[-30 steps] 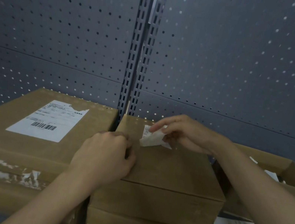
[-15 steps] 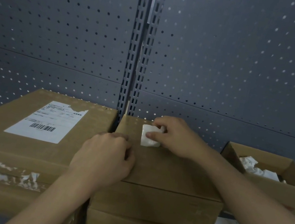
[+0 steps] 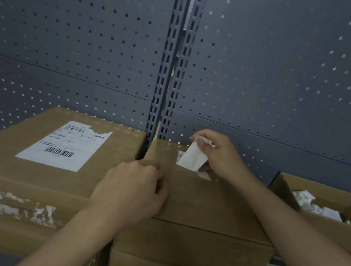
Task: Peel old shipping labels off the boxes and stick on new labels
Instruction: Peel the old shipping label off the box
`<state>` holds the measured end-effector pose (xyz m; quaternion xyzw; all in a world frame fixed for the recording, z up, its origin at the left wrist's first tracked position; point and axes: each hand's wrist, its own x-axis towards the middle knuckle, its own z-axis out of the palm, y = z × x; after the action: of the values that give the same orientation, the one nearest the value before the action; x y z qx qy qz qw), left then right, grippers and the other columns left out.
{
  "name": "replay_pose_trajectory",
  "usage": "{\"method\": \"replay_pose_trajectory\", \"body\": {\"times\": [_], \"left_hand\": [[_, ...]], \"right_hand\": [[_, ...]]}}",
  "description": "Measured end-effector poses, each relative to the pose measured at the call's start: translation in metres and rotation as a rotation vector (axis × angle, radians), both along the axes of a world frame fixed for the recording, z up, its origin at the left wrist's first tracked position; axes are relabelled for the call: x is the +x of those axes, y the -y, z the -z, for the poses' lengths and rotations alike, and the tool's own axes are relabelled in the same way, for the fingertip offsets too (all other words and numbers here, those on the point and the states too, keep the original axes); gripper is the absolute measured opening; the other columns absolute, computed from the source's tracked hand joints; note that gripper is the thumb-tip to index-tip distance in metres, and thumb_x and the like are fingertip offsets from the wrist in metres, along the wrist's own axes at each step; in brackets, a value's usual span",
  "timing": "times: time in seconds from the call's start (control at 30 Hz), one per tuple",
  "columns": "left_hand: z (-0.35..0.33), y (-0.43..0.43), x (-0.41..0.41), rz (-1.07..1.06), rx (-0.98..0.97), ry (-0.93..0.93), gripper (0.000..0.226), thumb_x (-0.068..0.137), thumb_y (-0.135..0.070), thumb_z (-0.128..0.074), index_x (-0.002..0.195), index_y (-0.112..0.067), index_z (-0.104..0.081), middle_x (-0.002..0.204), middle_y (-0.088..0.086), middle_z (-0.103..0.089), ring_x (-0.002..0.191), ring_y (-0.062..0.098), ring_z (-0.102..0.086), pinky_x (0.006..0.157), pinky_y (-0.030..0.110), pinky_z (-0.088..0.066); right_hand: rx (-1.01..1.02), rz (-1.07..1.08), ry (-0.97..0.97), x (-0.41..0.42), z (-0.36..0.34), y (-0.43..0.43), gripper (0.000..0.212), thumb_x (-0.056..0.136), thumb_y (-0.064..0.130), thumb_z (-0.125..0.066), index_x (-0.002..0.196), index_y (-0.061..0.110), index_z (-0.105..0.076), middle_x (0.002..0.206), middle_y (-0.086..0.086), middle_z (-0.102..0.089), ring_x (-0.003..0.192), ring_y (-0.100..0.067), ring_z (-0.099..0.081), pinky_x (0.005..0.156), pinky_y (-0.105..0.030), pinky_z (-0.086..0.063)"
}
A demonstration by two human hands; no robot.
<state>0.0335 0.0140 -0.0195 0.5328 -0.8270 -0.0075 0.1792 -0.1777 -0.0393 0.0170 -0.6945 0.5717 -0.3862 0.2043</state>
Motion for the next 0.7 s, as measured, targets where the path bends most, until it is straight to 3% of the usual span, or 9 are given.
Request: {"method": "replay_pose_trajectory", "body": {"times": [0.07,0.13,0.27,0.4,0.5,0.6,0.7], "left_hand": [[0.001,0.001,0.000,-0.002,0.001,-0.002,0.042,0.093,-0.048,-0.036,0.112,-0.028,-0.068,0.120,-0.012,-0.064,0.100,0.016,-0.063,0.081,0.037,-0.056],[0.001,0.001,-0.001,0.002,0.001,-0.008,0.041,0.093,-0.048,-0.037,0.111,-0.028,-0.068,0.119,-0.012,-0.064,0.099,0.015,-0.063,0.080,0.036,-0.056],[0.000,0.001,-0.001,0.012,0.006,-0.003,0.040,0.093,-0.048,-0.038,0.112,-0.028,-0.067,0.120,-0.012,-0.063,0.099,0.015,-0.063,0.080,0.036,-0.056],[0.000,0.000,-0.001,0.018,-0.003,0.005,0.039,0.094,-0.047,-0.039,0.113,-0.029,-0.067,0.121,-0.013,-0.063,0.099,0.015,-0.063,0.080,0.034,-0.055],[0.000,0.001,-0.001,0.012,-0.008,0.002,0.041,0.093,-0.048,-0.037,0.113,-0.029,-0.067,0.121,-0.013,-0.063,0.100,0.016,-0.062,0.080,0.036,-0.055],[0.001,0.001,-0.002,0.002,-0.002,0.008,0.047,0.091,-0.050,-0.032,0.114,-0.029,-0.067,0.122,-0.012,-0.063,0.103,0.017,-0.062,0.082,0.037,-0.055],[0.002,0.002,-0.002,-0.008,-0.001,0.015,0.052,0.088,-0.051,-0.029,0.114,-0.028,-0.067,0.121,-0.011,-0.064,0.103,0.018,-0.062,0.082,0.038,-0.055]], "right_hand": [[0.019,-0.029,-0.062,0.001,-0.004,-0.002,0.027,0.105,0.017,-0.042,0.101,0.025,-0.067,0.105,0.014,-0.060,0.084,-0.015,-0.062,0.060,-0.020,-0.053],[0.092,-0.063,-0.066,0.002,-0.009,-0.004,0.026,0.104,0.017,-0.043,0.096,0.023,-0.066,0.098,0.017,-0.061,0.080,-0.015,-0.059,0.055,-0.013,-0.046],[0.185,-0.085,-0.133,0.005,-0.010,-0.010,0.021,0.101,0.033,-0.050,0.094,0.020,-0.064,0.096,-0.002,-0.064,0.079,-0.015,-0.058,0.060,-0.023,-0.046],[0.184,-0.115,-0.146,0.009,-0.014,-0.014,0.049,0.076,0.062,-0.066,0.089,0.015,-0.063,0.078,-0.001,-0.062,0.064,-0.011,-0.055,0.054,-0.024,-0.042],[0.175,-0.084,-0.263,0.009,-0.018,-0.014,0.043,0.071,0.058,-0.076,0.086,0.021,-0.060,0.074,0.008,-0.060,0.057,-0.002,-0.053,0.048,-0.016,-0.040],[0.168,-0.035,-0.388,0.008,-0.016,-0.015,0.042,0.069,0.055,-0.081,0.091,0.027,-0.058,0.084,0.011,-0.060,0.069,-0.005,-0.057,0.052,-0.021,-0.041],[0.107,0.003,-0.555,0.006,-0.013,-0.015,0.039,0.069,0.052,-0.081,0.082,0.030,-0.051,0.087,0.011,-0.057,0.074,-0.008,-0.053,0.055,-0.027,-0.040]]}}
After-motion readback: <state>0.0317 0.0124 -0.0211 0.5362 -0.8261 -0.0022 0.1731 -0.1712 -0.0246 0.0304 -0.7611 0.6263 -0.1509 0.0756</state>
